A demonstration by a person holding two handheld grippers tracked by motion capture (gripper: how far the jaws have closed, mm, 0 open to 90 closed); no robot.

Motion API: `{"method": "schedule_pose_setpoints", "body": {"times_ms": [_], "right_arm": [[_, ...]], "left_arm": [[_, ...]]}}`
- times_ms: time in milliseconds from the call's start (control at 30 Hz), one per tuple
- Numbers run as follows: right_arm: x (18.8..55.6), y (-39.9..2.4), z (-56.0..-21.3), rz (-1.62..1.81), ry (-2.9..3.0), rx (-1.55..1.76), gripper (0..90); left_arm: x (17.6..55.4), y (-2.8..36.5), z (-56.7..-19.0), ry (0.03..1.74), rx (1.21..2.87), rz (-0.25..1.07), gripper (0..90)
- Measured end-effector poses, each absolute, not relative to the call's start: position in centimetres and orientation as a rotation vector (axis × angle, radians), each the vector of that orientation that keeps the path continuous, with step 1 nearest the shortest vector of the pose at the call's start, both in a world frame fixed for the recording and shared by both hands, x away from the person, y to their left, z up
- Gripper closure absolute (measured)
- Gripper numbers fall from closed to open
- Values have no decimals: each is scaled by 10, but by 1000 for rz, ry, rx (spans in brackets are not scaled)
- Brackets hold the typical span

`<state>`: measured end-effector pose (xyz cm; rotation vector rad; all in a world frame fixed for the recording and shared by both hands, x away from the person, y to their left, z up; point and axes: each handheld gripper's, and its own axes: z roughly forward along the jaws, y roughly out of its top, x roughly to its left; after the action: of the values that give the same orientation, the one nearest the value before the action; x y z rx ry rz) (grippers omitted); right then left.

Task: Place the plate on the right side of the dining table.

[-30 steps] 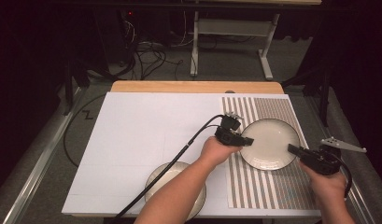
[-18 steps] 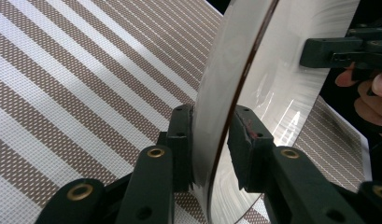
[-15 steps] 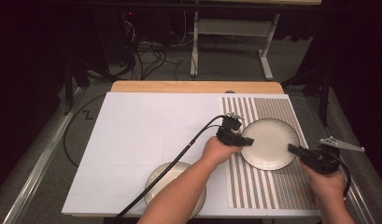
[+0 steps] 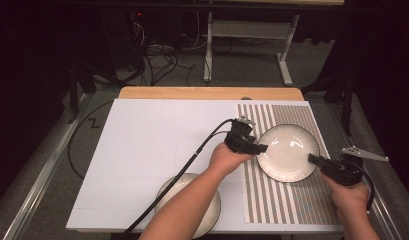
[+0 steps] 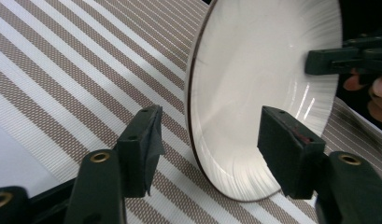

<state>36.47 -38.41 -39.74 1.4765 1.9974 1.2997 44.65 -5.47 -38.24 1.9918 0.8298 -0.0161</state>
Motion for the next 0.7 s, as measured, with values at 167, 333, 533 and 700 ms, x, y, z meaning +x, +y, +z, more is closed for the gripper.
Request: {"method": "schedule_pose_setpoints", "body": {"times_ms": [167,333,533,700], "right_arm": [[366,-384,-398,1289,2001,1485,829],[368,-384,-399,1266,2004,1502,819],[372,-384,-400,1236,2009,1524,804],[375,-384,-402,1219,2006,1559,793]], "left_arm": [[435,-37,-376,827,1971,13,313],[419,-13,-369,816,1938,33,251],[403,19,-363,814,1912,66,172],[390,50,-361,809,1900,125,139]]}}
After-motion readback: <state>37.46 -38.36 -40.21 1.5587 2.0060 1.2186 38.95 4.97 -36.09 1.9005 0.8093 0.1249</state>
